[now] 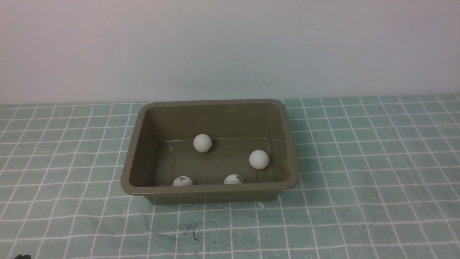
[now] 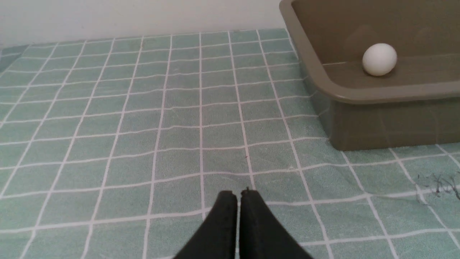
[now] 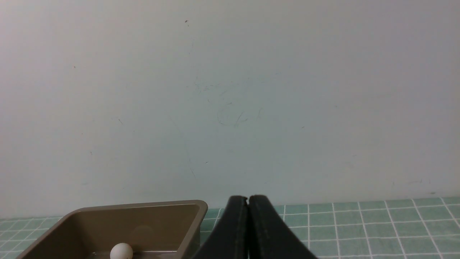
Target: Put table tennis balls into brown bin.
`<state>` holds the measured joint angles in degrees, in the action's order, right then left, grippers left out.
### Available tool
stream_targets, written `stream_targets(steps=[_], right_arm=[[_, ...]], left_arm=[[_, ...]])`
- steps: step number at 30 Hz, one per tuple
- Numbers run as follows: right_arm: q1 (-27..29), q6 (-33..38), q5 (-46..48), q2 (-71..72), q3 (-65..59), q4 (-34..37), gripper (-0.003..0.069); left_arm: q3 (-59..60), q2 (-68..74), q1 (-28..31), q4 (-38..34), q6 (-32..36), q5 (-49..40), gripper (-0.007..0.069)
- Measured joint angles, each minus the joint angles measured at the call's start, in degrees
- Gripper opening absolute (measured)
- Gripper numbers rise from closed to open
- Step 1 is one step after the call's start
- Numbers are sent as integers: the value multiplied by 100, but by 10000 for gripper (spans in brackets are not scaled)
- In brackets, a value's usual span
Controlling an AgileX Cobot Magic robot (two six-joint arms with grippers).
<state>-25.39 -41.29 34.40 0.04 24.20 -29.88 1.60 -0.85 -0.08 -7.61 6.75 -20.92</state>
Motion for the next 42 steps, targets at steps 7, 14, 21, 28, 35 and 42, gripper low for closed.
stream_targets(steps=[7,14,21,28,35,42], right_arm=[[0,0,0,0,0,0,-15],[0,0,0,0,0,0,-15],[0,0,0,0,0,0,-15],[0,231,-182,0,-7,194,-15],[0,2755,-1768,0,-468,2112,-15],[72,3592,-2014,49,-950,2906,-15]], left_arm=[[0,0,10,0,2,-6,-5],[0,0,10,0,2,-11,-5],[0,0,10,0,2,-11,-5],[0,0,10,0,7,-11,-5],[0,0,10,0,7,-11,-5],[0,0,15,0,7,-13,-5]])
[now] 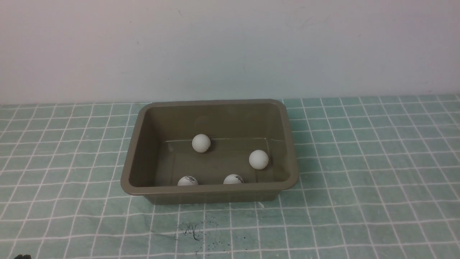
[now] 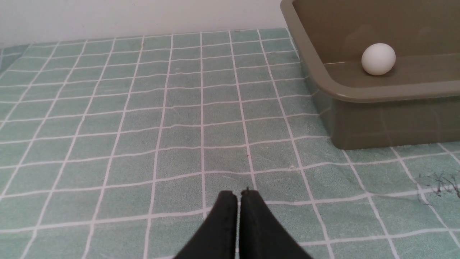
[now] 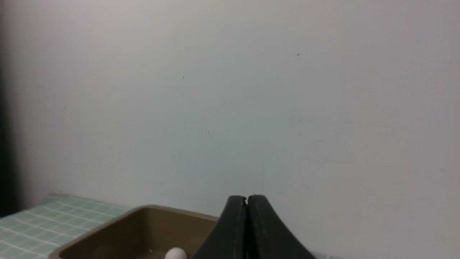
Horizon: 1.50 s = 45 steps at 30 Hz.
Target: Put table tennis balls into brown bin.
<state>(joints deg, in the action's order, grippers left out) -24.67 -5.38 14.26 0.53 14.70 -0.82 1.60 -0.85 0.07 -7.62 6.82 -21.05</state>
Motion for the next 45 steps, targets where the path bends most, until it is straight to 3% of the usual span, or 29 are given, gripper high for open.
stream_targets(steps=[5,9,12,45], right_arm=[[888,13,285,16,-663,-37,-15],[1997,13,769,16,-1548,-74,-15],[2329,12,788,16,-1580,-129,-15],[2410,12,788,16,-1580,-156,-15]], left_arm=[[0,0,0,1,20,0,-5],[0,0,0,1,20,0,-5],[0,0,0,1,24,-6,-5],[0,0,1,6,24,-8,-5]])
